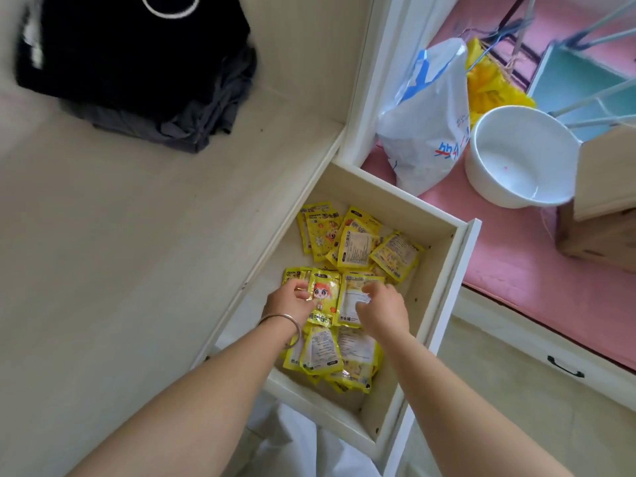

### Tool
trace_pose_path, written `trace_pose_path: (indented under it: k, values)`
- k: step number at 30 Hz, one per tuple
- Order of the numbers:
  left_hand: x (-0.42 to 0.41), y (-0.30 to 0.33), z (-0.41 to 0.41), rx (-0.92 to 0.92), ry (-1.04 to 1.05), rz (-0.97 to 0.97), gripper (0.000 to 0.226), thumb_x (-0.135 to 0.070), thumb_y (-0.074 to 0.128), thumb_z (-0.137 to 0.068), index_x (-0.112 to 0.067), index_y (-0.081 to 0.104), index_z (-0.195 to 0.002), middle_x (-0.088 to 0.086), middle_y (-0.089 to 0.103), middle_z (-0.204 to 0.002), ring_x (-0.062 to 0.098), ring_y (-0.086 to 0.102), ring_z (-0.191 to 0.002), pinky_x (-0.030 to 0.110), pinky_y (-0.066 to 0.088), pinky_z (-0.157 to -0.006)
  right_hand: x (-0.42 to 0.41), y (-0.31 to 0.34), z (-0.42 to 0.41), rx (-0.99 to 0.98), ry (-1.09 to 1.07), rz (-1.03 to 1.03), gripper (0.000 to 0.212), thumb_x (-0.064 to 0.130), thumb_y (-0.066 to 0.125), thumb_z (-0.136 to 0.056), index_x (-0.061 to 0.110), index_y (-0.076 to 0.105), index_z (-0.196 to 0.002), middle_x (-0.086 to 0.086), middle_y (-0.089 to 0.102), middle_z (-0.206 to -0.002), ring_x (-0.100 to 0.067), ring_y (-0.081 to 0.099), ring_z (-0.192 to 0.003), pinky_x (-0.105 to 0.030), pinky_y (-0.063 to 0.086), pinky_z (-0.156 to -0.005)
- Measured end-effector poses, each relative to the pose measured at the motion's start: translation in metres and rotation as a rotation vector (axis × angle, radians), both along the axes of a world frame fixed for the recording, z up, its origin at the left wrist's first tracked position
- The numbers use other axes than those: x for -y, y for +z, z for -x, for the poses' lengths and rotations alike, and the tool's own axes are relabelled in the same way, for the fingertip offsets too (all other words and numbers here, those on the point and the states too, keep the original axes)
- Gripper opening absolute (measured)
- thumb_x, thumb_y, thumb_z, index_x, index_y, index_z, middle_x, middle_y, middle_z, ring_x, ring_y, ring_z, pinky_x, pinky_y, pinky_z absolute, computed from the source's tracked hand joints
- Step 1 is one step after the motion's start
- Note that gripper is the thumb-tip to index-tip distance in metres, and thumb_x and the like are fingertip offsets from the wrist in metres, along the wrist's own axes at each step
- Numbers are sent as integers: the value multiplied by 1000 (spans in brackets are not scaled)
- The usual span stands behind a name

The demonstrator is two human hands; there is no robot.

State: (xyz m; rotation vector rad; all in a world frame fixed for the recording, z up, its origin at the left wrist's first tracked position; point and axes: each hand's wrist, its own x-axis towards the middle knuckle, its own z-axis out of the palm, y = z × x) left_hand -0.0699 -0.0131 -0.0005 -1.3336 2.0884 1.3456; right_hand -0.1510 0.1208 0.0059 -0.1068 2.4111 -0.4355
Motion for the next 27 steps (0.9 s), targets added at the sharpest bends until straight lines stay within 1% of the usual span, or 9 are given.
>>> trace_pose_path:
  k: [2, 5, 9, 12, 15, 19, 22, 25, 27]
  values:
    - [-4, 13, -11, -62, 19, 0, 28, -18, 66, -82, -20, 62, -109, -8, 63, -89, 18, 64, -97, 26, 49, -89, 9, 17, -7, -38, 109, 44, 39, 22, 51, -91, 20, 51, -130, -3, 50, -134, -22, 45, -124, -35, 44, -96]
    - [-8, 37, -29, -180, 77, 31, 23, -17, 65, -83, -19, 64, -106, -7, 64, -87, 13, 64, -89, 20, 47, -83, 21, 42, -24, -110, 273, 138, 35, 29, 52, -92, 20, 53, -126, -2, 55, -128, -21, 49, -119, -35, 44, -94]
    - [-6, 72, -53, -329, 219, 117, 31, -15, 68, -82, -16, 60, -112, -5, 61, -93, 14, 61, -79, 22, 48, -79, 39, 73, -48, -196, 439, 285, 39, 34, 54, -92, 20, 50, -128, -2, 53, -127, -23, 46, -121, -34, 43, -94]
    - [0, 95, -85, -385, 337, 236, 38, -15, 68, -82, -17, 56, -118, -5, 59, -103, 13, 61, -79, 22, 47, -79, 56, 97, -72, -275, 575, 355, 44, 38, 52, -91, 21, 47, -132, 0, 49, -131, -21, 39, -127, -31, 37, -98]
    - [7, 114, -129, -393, 438, 326, 40, -18, 66, -84, -20, 52, -122, -5, 58, -112, 11, 59, -83, 27, 50, -85, 75, 118, -102, -305, 698, 420, 45, 37, 53, -91, 20, 47, -132, 0, 48, -133, -20, 37, -128, -30, 37, -99]
    - [15, 138, -199, -412, 614, 424, 41, -21, 65, -85, -22, 50, -123, -7, 57, -113, 11, 60, -85, 25, 49, -84, 105, 135, -161, -296, 902, 459, 44, 35, 52, -91, 21, 46, -132, 0, 47, -133, -20, 37, -128, -31, 37, -101]
    - [20, 154, -261, -406, 719, 493, 44, -21, 66, -84, -22, 48, -125, -7, 56, -111, 10, 60, -84, 25, 49, -84, 128, 144, -221, -284, 1043, 488, 44, 35, 51, -91, 21, 45, -133, 0, 46, -133, -20, 37, -127, -29, 36, -102]
    - [25, 164, -332, -368, 843, 553, 48, -22, 66, -84, -21, 44, -127, -10, 56, -102, 10, 59, -82, 23, 49, -82, 148, 149, -287, -239, 1168, 509, 44, 35, 50, -92, 22, 44, -133, 0, 45, -134, -19, 36, -128, -29, 36, -103]
    - [27, 166, -382, -344, 938, 581, 51, -21, 66, -83, -21, 42, -128, -10, 57, -97, 11, 59, -81, 27, 50, -83, 159, 150, -332, -209, 1247, 512, 45, 35, 50, -91, 22, 43, -134, 1, 45, -134, -19, 35, -129, -30, 36, -104]
